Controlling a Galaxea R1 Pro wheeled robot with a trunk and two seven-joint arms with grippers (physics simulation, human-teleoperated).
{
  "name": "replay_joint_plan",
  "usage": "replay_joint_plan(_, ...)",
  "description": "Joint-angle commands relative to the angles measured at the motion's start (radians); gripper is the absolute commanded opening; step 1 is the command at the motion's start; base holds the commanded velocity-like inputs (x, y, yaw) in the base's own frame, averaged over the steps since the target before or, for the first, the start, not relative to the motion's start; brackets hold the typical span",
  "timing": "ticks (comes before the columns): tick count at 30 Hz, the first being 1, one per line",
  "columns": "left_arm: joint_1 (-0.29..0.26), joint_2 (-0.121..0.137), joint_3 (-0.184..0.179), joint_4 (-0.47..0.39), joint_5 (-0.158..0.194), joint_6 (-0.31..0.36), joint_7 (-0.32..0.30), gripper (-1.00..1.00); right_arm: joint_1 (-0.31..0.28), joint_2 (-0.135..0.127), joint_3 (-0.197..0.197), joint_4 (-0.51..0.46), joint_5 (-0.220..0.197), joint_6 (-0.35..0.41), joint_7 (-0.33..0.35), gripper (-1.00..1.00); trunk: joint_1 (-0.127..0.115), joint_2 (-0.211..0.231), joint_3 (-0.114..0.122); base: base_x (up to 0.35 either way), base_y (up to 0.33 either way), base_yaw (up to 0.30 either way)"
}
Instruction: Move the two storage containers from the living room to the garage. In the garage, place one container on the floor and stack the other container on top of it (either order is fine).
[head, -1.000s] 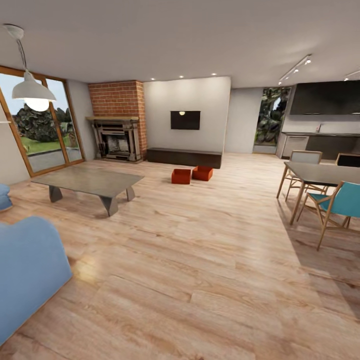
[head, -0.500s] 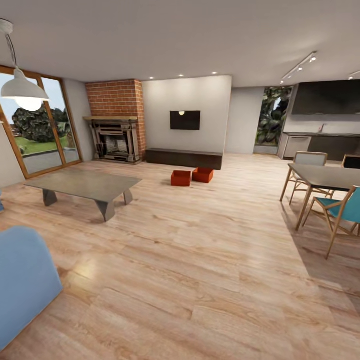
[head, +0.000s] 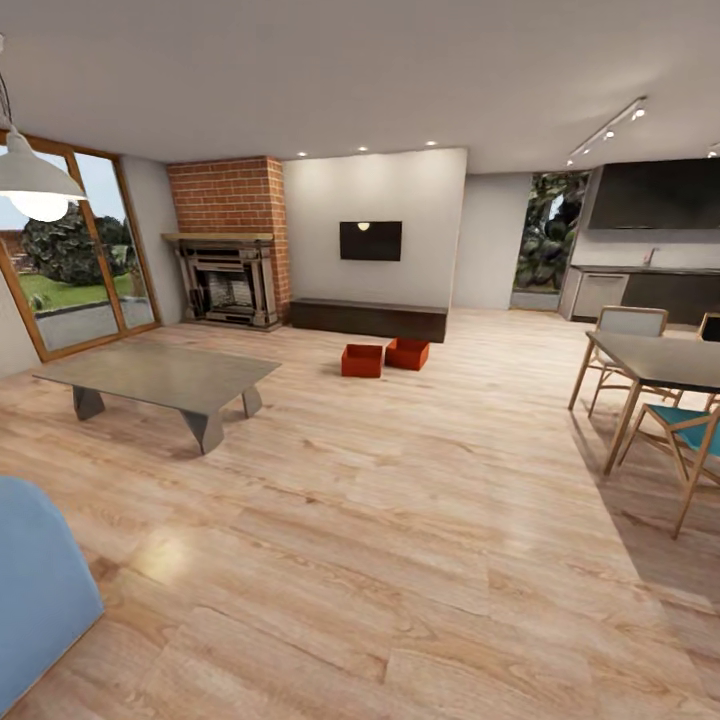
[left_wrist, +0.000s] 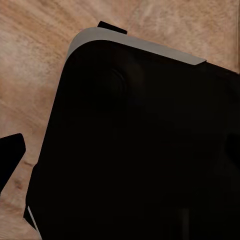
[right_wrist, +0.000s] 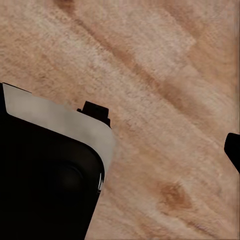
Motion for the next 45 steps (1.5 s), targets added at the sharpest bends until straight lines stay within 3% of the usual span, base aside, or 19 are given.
replay_joint_plan(1,0.000,0.000,0.007,0.000,0.000,-0.002,0.001,1.00,-0.001,0.000,0.009,0.003,-0.010,-0.006,0.000,1.00,0.001,0.000,-0.001,0.322,0.000,0.000)
replay_joint_plan(45,0.000,0.000,0.007,0.000,0.000,-0.002,0.001,1.00,-0.001,0.000,0.009,0.003,-0.010,-0.007,0.000,1.00,0.001,0.000,-0.001,0.322,0.000,0.000)
